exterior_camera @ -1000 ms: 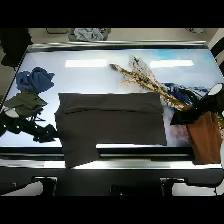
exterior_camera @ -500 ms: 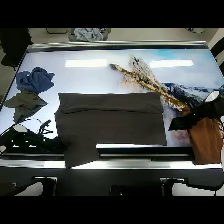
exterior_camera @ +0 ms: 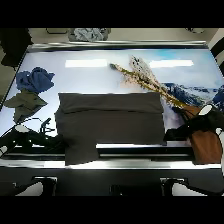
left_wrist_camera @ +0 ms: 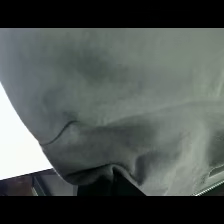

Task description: Fold the shirts.

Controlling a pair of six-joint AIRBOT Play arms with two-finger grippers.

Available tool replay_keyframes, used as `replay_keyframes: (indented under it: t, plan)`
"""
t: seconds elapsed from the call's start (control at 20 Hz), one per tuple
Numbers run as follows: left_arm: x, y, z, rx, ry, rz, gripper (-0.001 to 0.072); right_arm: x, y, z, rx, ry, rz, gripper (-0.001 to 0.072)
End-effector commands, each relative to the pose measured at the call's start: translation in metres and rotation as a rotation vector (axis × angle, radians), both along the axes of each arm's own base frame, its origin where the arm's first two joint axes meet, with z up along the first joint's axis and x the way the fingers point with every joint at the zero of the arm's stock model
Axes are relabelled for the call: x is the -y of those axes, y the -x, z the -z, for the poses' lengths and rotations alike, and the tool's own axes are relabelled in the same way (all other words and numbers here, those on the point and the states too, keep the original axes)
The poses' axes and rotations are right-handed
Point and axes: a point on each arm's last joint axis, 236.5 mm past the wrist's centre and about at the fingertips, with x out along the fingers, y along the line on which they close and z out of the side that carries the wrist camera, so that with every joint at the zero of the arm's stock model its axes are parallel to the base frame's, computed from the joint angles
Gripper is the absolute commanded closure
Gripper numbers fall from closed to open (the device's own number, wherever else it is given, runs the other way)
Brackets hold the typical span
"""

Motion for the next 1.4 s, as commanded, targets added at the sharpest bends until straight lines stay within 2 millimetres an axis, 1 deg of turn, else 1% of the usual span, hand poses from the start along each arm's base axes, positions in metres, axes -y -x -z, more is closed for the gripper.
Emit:
replay_keyframes:
  t: [0.0, 0.05, 0.2, 0.3, 0.35, 0.4, 0.5, 0.6, 0.65, 0.7, 0.8, 0.95, 1.0, 1.05, 1.1, 1.15, 1.25, 1.3, 1.35]
  plan:
    - [-0.001, -0.002, 0.000, 0.008, -0.005, -0.002, 0.0662, -0.007, -0.001, 0.012, 0.019, -0.007, 0.059, 0.0107]
    - [-0.001, -0.002, 0.000, 0.010, -0.005, 0.000, 0.0662, -0.007, -0.001, 0.015, 0.014, -0.003, 0.078, 0.0114]
    - [-0.001, -0.003, 0.001, 0.013, -0.008, -0.002, 0.0662, -0.013, 0.006, 0.027, -0.013, -0.004, 0.145, 0.0186]
    - [-0.002, -0.004, 0.001, 0.015, -0.009, -0.004, 0.0662, -0.010, 0.003, 0.032, 0.003, 0.012, 0.161, 0.0433]
    - [-0.002, -0.005, 0.000, 0.019, -0.010, -0.005, 0.0662, -0.010, 0.002, 0.031, 0.010, 0.013, 0.160, 0.0651]
    - [-0.004, -0.009, -0.003, 0.031, -0.013, -0.003, 0.0663, -0.009, 0.000, 0.031, 0.018, 0.014, 0.156, 0.0657]
    - [-0.009, -0.028, -0.019, 0.104, -0.033, -0.003, 0.0664, -0.008, -0.003, 0.026, 0.053, 0.012, 0.116, 0.0657]
    - [-0.014, -0.051, -0.049, 0.214, -0.057, 0.004, 0.0666, -0.004, -0.015, 0.012, 0.118, 0.019, 0.072, 0.0658]
    - [-0.016, -0.059, -0.066, 0.260, -0.064, 0.013, 0.0667, -0.001, -0.026, 0.001, 0.160, 0.030, 0.072, 0.0658]
    - [-0.017, -0.067, -0.083, 0.304, -0.072, 0.017, 0.0667, 0.001, -0.039, -0.011, 0.209, 0.035, 0.080, 0.0659]
    - [-0.021, -0.084, -0.108, 0.359, -0.087, -0.012, 0.0668, 0.001, -0.071, -0.038, 0.315, 0.019, 0.109, 0.0659]
    - [-0.034, -0.121, -0.134, 0.449, -0.123, -0.059, 0.0668, 0.007, -0.129, -0.078, 0.496, 0.019, 0.161, 0.0659]
    - [-0.039, -0.134, -0.140, 0.473, -0.133, -0.076, 0.0668, 0.008, -0.146, -0.084, 0.536, 0.036, 0.153, 0.0659]
    - [-0.043, -0.149, -0.144, 0.488, -0.140, -0.096, 0.0668, 0.004, -0.164, -0.088, 0.568, 0.042, 0.133, 0.0659]
    - [-0.045, -0.162, -0.143, 0.496, -0.143, -0.101, 0.0668, -0.004, -0.182, -0.088, 0.589, 0.043, 0.112, 0.0659]
    - [-0.045, -0.174, -0.138, 0.487, -0.137, -0.097, 0.0668, -0.011, -0.200, -0.085, 0.610, 0.047, 0.097, 0.0659]
    - [-0.047, -0.196, -0.122, 0.441, -0.119, -0.112, 0.0667, -0.013, -0.236, -0.073, 0.620, 0.064, 0.125, 0.0659]
    - [-0.050, -0.206, -0.115, 0.426, -0.116, -0.118, 0.0668, -0.013, -0.250, -0.068, 0.617, 0.061, 0.147, 0.0658]
    - [-0.054, -0.217, -0.107, 0.411, -0.113, -0.125, 0.0668, -0.011, -0.260, -0.063, 0.610, 0.057, 0.168, 0.0658]
